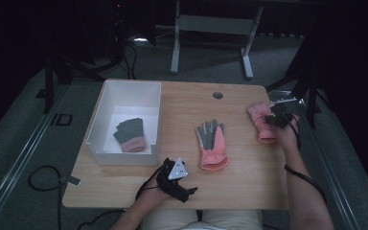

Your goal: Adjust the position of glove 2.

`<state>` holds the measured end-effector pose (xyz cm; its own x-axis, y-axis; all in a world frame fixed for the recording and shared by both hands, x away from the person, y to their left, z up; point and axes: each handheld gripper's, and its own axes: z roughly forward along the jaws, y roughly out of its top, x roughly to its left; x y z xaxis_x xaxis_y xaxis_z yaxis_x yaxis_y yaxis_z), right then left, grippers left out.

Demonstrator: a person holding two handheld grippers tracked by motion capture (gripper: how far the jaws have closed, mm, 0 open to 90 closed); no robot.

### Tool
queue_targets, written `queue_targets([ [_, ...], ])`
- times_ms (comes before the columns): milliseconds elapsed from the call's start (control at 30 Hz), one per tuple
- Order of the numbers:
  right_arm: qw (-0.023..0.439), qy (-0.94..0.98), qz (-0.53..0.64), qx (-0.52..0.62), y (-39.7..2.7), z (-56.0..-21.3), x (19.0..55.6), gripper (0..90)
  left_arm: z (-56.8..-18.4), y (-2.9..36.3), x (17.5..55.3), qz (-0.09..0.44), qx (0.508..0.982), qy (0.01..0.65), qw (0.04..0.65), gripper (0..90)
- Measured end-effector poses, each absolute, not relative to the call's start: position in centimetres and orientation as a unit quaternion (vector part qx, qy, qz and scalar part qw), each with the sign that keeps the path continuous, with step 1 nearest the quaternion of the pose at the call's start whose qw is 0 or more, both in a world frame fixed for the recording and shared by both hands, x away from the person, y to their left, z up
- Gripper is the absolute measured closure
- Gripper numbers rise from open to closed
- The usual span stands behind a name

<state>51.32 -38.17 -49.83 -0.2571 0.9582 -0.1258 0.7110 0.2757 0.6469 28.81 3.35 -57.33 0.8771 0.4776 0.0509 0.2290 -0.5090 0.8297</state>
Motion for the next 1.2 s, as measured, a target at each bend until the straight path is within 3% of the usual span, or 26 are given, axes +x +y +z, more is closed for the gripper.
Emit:
queue_targets([
  [533, 0.293, 0.707, 0.305, 0.567, -33.9, -42.6, 39.6, 86.9, -57.3, 3.2, 28.7, 0.14, 0.857, 0.2, 0.454, 0.0],
  [800, 0.284, 0.701, 0.323, 0.569, -31.3, -43.6, 36.2, 86.8, -57.2, 3.2, 28.5, 0.137, 0.858, 0.185, 0.459, 0.0],
  [1200, 0.263, 0.712, 0.299, 0.579, -29.3, -47.6, 37.7, 86.7, -57.1, 3.2, 28.5, 0.128, 0.856, 0.185, 0.465, 0.0],
])
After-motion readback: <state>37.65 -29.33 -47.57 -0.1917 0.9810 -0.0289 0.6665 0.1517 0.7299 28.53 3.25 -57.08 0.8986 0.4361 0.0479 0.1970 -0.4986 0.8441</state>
